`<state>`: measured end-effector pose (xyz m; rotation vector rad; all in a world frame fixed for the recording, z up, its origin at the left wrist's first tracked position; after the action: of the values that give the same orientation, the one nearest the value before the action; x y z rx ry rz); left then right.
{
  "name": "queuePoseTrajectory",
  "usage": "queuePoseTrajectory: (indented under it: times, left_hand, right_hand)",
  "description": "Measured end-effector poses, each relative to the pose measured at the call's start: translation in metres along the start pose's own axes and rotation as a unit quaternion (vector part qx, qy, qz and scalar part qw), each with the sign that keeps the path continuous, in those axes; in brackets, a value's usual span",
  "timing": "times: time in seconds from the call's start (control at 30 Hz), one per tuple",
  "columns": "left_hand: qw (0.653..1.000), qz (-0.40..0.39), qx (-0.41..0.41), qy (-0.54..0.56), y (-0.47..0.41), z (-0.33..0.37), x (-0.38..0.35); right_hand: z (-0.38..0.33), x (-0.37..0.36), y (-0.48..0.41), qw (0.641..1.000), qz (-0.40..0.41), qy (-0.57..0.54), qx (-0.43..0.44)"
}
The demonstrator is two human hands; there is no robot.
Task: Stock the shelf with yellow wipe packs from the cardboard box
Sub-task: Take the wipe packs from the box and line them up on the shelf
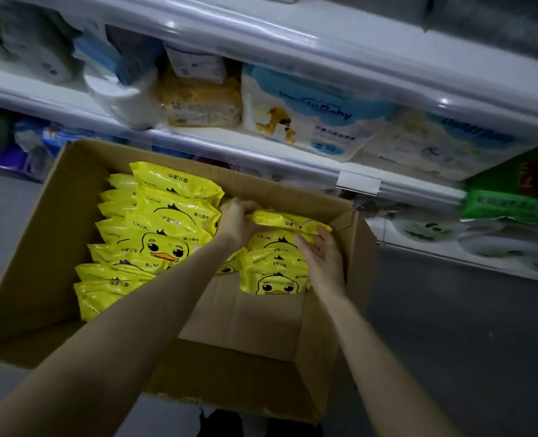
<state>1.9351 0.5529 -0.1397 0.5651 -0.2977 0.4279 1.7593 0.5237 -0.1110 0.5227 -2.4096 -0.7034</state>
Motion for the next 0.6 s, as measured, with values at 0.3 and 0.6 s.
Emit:
queuePoseTrajectory:
  times: [0.3, 0.6]
  left_hand:
    - [0.986, -0.053, -0.001, 0.160, 0.017, 0.015, 0.024]
    - [0.975, -0.103, 0.048, 0.190, 0.061, 0.011, 0.067]
  right_hand:
    - [-0.006, 0.003, 0.000, 1.000, -0.011, -0.014, -0.012]
    - [-0.006, -0.014, 0.021, 0.994, -0.099, 0.002, -0.044]
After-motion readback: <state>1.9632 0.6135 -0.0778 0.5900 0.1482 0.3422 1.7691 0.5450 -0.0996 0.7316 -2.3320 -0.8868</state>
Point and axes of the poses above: each hand's wrist, its own y-axis away from the middle knuckle, its own x-axis out of the back of the hand, z = x × y, the point moved 1 cm from there along -y, towards the middle knuckle, and after that the axes turned 15 degrees about y, right-handed, at the moved point
